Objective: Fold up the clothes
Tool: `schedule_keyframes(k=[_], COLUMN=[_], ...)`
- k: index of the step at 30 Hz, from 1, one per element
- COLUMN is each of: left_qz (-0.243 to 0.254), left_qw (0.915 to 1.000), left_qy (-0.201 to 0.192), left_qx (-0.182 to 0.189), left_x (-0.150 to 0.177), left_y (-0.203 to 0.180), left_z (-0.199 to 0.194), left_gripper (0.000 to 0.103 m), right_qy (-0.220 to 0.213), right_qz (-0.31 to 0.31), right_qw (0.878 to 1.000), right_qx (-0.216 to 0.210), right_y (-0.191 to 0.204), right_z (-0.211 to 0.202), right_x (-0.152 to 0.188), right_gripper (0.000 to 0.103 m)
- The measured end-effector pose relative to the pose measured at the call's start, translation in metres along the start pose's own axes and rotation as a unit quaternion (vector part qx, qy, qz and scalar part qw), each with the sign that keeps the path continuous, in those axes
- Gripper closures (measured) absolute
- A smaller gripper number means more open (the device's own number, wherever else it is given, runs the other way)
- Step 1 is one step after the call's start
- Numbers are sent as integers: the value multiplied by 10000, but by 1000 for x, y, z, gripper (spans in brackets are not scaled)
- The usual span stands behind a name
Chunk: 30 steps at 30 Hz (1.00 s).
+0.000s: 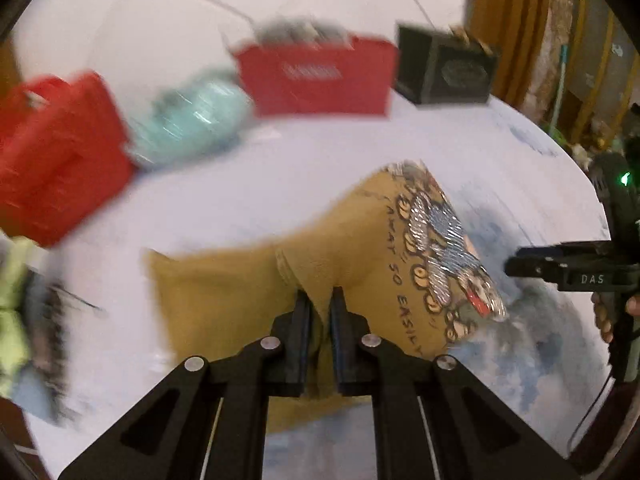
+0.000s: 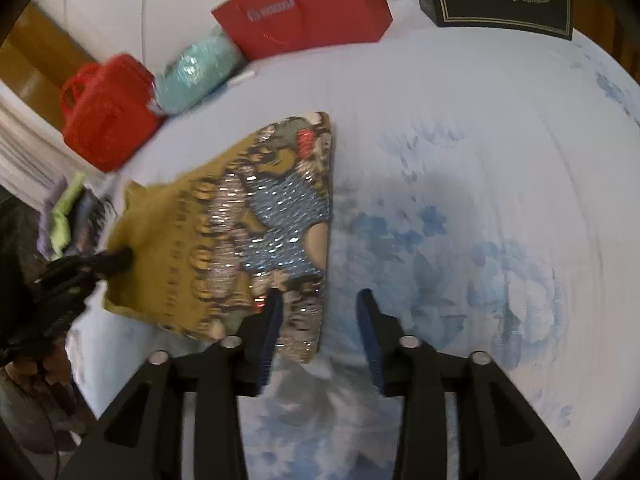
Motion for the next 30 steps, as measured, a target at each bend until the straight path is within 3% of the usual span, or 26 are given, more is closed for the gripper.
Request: schedule_keyframes(k=[3,7,11,13,15,18,19,22,26,30], left_qz=[-193,-583,-1013,-1004,-1001,-1055,-1080,-1142,-1173,-979], left_qw=[9986,9930,9852,9842,9863,9899,9908,9918,9915,9914], left_qy=[39,641,1367,1459,1314,939,808,567,546,708], left_qx=[-494,-802,-199,-59,14,144,108,-8,121,495], left_x=[19,76,124,138,137,128,122,101,81,64], left_y=[45,93,104,95,95,101,108,126,139,132], left_z=[-27,-19,25,33,23,2,-5,-9,19,63], left_gripper=[95,94,87,81,72,69,68,65,65,65], right_qy=[-24,59,255,393,500,740,870,981,1108,1147], right_qz=[-160,-288,-269,-320,-428,-504,-504,-891,-1031,-705], right_qw=[9997,9988,9977,9974,9974,9960,9949,9900,9851,9886], right_qx=[-166,-386,-563,-504,-296,67,102,489,816,675], right_y=[23,58,84,97,108,113,115,119,112,97], right_z=[0,11,33,47,61,78,84,87,85,84], right_x=[1,5,9,11,14,19,22,32,40,40], right_gripper=[53,49,45,44,43,45,61,86,89,89])
Point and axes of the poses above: each gripper's, at about its wrist camera, not at the fingertips, and z roughly the way its jaws point, y to its left, x to its underside, the point moved 4 cm from there along z, roughly the way its jaws point, and after that the axes turned 14 degrees about z, right-handed, at the moved point
